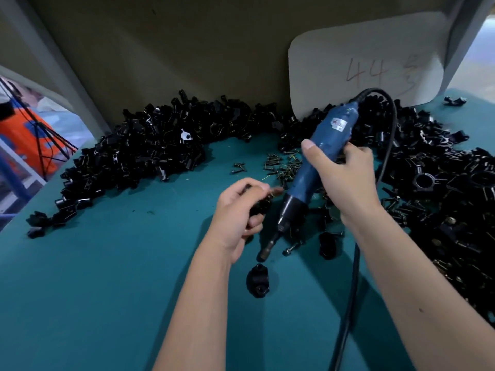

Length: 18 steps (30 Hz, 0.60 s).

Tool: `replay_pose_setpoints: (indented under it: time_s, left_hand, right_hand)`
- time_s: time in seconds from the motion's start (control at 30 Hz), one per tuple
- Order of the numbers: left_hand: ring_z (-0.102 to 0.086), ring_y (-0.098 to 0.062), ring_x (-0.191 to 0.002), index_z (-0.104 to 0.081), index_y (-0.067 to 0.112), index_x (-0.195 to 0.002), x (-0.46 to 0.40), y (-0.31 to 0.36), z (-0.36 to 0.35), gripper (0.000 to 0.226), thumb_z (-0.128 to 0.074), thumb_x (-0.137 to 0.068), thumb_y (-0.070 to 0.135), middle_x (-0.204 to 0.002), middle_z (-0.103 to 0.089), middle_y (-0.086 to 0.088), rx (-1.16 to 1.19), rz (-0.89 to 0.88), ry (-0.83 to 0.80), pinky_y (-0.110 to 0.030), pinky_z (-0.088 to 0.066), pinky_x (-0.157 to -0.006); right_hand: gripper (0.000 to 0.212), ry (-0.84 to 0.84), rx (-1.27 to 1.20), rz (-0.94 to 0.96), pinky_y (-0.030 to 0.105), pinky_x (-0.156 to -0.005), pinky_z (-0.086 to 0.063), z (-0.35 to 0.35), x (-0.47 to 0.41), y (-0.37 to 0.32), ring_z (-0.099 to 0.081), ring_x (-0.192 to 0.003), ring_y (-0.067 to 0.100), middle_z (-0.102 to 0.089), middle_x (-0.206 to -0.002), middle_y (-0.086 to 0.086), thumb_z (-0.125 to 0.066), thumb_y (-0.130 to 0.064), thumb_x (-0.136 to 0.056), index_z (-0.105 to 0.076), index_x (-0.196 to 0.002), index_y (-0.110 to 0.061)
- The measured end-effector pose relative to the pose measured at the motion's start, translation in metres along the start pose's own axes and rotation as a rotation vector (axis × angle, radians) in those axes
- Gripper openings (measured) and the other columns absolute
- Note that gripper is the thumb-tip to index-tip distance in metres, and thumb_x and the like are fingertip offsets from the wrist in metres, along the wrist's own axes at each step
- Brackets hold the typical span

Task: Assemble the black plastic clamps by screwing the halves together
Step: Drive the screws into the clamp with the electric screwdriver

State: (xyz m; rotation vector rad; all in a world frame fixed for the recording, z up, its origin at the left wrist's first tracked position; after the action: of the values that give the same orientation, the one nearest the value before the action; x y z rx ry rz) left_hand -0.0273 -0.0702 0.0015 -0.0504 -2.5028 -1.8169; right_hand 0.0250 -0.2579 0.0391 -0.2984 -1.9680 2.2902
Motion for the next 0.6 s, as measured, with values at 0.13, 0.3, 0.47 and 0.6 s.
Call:
replay_pose_setpoints:
  time_s: [0.13, 0.3, 0.47, 0.6]
  left_hand:
    - [-0.033, -0.005, -0.042, -0.064, 0.016, -0.083, -0.001, -0.006, -0.009, 0.015, -0.063, -0.098, 0.014, -0.074, -0.06, 0.001, 0.01, 0.061, -0.079, -0.016, -0.022, -0.034]
    - [-0.03, -0.004, -0.044, -0.058, 0.012, -0.09, -0.003, -0.007, -0.008, 0.011, -0.061, -0.098, 0.018, -0.095, -0.074, -0.011, 0.163, 0.071, -0.018, -0.015, -0.023, -0.033]
    - [-0.03, -0.004, -0.042, -0.056, 0.012, -0.092, -0.004, -0.007, 0.002, 0.013, -0.055, -0.102, 0.02, -0.09, -0.071, -0.012, 0.233, 0.089, 0.069, -0.014, -0.023, -0.031]
    - [-0.03, -0.004, -0.042, -0.056, 0.011, -0.092, -0.005, -0.006, 0.005, 0.013, -0.055, -0.102, 0.019, -0.086, -0.07, -0.009, 0.241, 0.092, 0.092, -0.014, -0.022, -0.031]
  right_hand:
    - [0.036, -0.003, -0.307, -0.025, 0.035, -0.076, -0.058, -0.003, 0.005, 0.004, -0.074, -0.085, 0.013, -0.074, -0.093, -0.009, -0.082, -0.043, -0.083, -0.066, -0.109, -0.023]
    - [0.028, -0.083, -0.826, -0.178, 0.031, -0.051, -0.051, -0.023, 0.011, 0.002, -0.056, -0.053, 0.018, -0.063, -0.077, 0.005, -0.07, -0.029, -0.099, -0.052, -0.111, -0.012]
    - [0.067, -0.218, -1.141, -0.36, 0.033, -0.063, -0.052, -0.02, 0.01, 0.006, -0.055, -0.062, 0.022, -0.059, -0.086, 0.011, -0.049, -0.073, -0.094, -0.054, -0.113, -0.009]
    - [0.061, -0.232, -1.234, -0.38, 0.035, -0.066, -0.053, -0.016, 0.007, 0.01, -0.057, -0.067, 0.026, -0.058, -0.102, 0.016, -0.041, -0.064, -0.101, -0.059, -0.113, -0.008]
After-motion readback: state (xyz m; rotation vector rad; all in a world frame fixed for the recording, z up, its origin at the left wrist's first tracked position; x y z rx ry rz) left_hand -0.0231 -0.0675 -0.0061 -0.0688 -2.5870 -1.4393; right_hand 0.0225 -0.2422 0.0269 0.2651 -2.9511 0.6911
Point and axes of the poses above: each hand's wrist, its own x-axis away from the middle knuckle, its own z-axis out of the back of the hand, y = z × x, the point moved 5 cm from there along -x, towards the middle knuckle
